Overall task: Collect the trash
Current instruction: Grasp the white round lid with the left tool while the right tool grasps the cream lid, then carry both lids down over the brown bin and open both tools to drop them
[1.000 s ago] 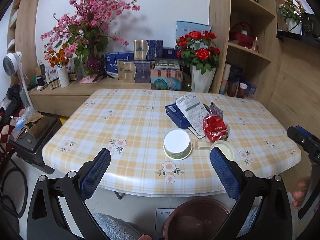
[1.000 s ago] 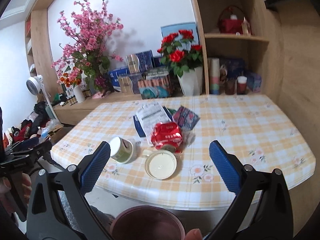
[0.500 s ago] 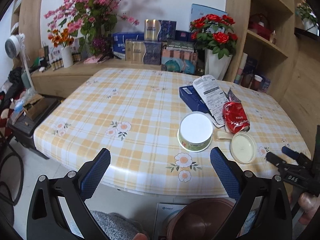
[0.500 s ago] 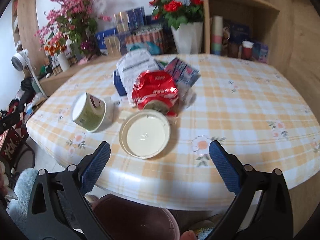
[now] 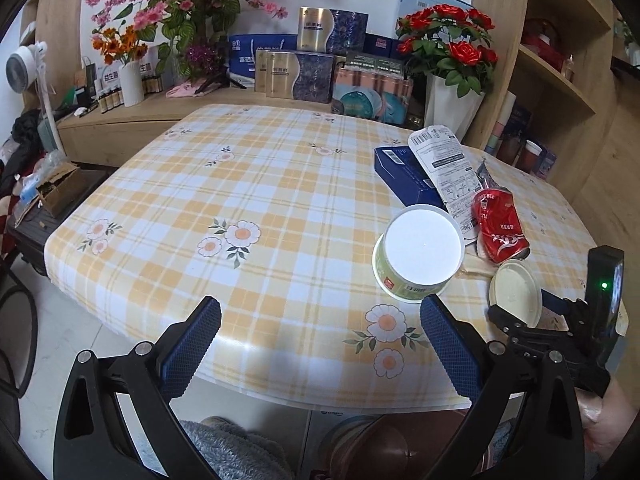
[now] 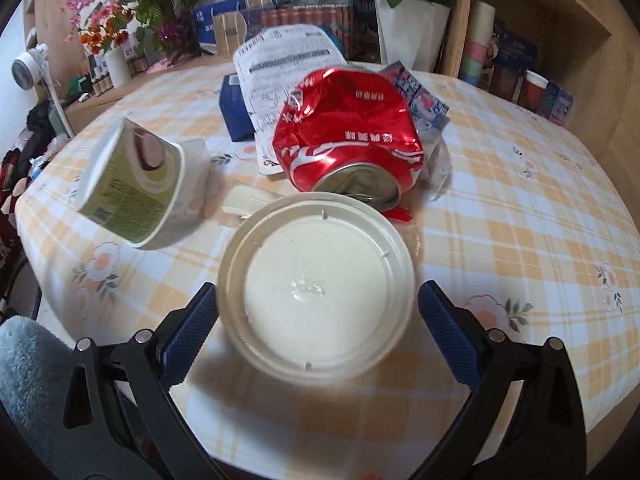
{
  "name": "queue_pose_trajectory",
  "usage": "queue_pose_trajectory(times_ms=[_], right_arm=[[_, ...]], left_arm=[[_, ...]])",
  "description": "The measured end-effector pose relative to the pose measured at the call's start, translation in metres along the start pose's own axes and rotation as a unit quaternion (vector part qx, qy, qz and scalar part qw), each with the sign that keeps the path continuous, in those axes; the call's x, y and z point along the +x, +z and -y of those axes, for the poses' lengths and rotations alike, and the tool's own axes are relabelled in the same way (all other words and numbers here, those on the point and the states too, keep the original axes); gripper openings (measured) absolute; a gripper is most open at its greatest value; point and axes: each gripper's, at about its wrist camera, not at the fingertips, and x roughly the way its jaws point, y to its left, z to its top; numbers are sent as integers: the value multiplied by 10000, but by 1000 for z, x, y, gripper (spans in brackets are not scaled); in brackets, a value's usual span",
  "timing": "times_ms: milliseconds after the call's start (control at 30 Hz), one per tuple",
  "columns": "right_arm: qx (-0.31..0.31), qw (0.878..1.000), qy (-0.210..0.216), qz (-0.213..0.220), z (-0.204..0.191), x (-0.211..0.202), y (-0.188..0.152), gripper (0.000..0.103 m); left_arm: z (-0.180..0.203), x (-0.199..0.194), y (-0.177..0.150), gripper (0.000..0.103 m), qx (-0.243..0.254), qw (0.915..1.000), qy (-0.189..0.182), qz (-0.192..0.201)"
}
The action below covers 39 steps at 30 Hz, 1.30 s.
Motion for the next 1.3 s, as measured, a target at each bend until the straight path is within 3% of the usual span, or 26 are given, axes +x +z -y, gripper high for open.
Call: queue_pose_trajectory(times_ms=[100, 167, 500, 667, 967, 1033, 1067, 1300], right_arm=[[-43, 9999, 155, 3, 0, 2, 0, 96], [-52, 9996, 285, 32, 3, 0, 0, 88], [283, 9971, 667, 228, 24, -25, -7, 86], [382, 9964, 683, 324, 35, -39, -13, 86], [597, 9953, 603, 466, 62, -64, -29, 86], [649, 9951, 592, 458, 65, -65, -31, 86], [669, 9949, 589, 469, 67, -66, -32, 86], [673, 9938, 635, 620, 66, -78, -33, 86]], left_arm=[[7, 4, 1, 98, 92, 9999, -142, -23], [10, 6, 1, 98, 130, 9993, -339, -37], [39, 38, 15, 98, 118, 9960, -842, -271], [59, 69, 27, 98, 281, 9965, -692, -388], [67, 107, 28, 98, 58, 9965, -504, -669], [67, 107, 27, 87, 26, 9967, -508, -632], [67, 105, 27, 76, 14, 9964, -563, -630], [62, 78, 34, 75, 24, 9973, -645, -360]])
